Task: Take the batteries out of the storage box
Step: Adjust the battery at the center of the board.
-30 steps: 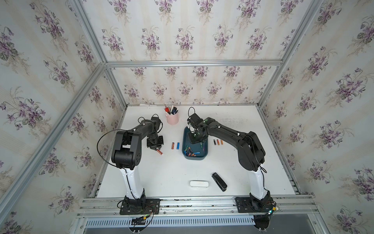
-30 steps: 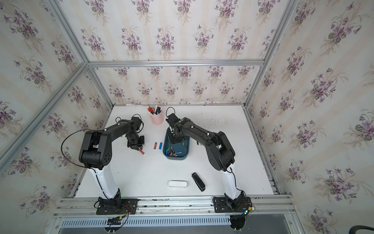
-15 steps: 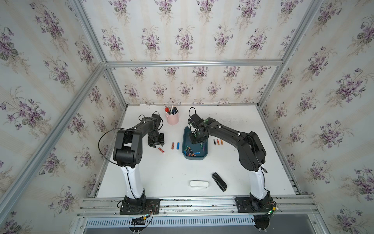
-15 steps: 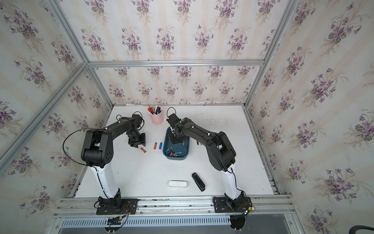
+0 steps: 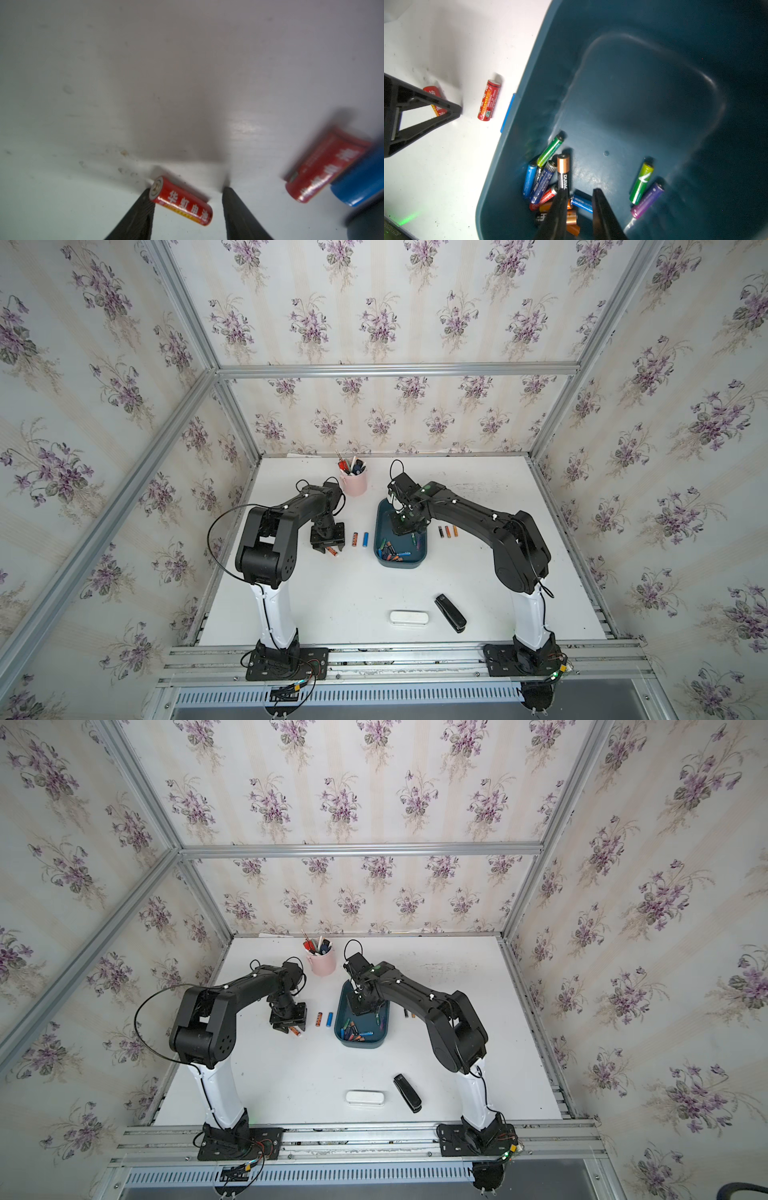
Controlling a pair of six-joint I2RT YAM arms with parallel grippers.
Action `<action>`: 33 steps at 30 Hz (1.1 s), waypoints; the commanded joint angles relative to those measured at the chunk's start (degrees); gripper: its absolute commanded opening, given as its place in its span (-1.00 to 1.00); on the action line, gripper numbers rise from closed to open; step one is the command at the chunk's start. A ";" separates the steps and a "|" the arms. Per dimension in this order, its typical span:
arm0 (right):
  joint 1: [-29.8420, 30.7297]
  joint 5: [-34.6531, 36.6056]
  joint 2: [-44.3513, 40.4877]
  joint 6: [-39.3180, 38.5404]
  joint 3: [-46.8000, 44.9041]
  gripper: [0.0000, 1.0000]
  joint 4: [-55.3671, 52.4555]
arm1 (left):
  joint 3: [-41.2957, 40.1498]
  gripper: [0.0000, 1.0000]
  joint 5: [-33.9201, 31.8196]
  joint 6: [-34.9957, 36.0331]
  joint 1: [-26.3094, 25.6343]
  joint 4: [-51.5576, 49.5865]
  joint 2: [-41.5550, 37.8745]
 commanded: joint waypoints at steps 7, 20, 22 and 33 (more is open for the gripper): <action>-0.03 0.19 -0.76 0.21 -0.44 -0.47 0.59 | -0.47 -0.31 -1.01 -0.92 -0.28 0.34 -0.09; -0.29 0.69 -0.36 0.58 -0.02 -0.47 0.07 | 9.58 -0.59 0.74 4.47 -0.27 -2.06 6.39; -0.38 0.79 -0.28 0.60 0.20 -0.47 0.07 | 10.61 -0.60 1.38 4.75 -0.31 -2.35 6.82; -0.64 0.81 0.42 0.43 1.37 -0.47 -0.65 | 12.89 -0.59 4.08 5.10 -1.88 -2.48 8.60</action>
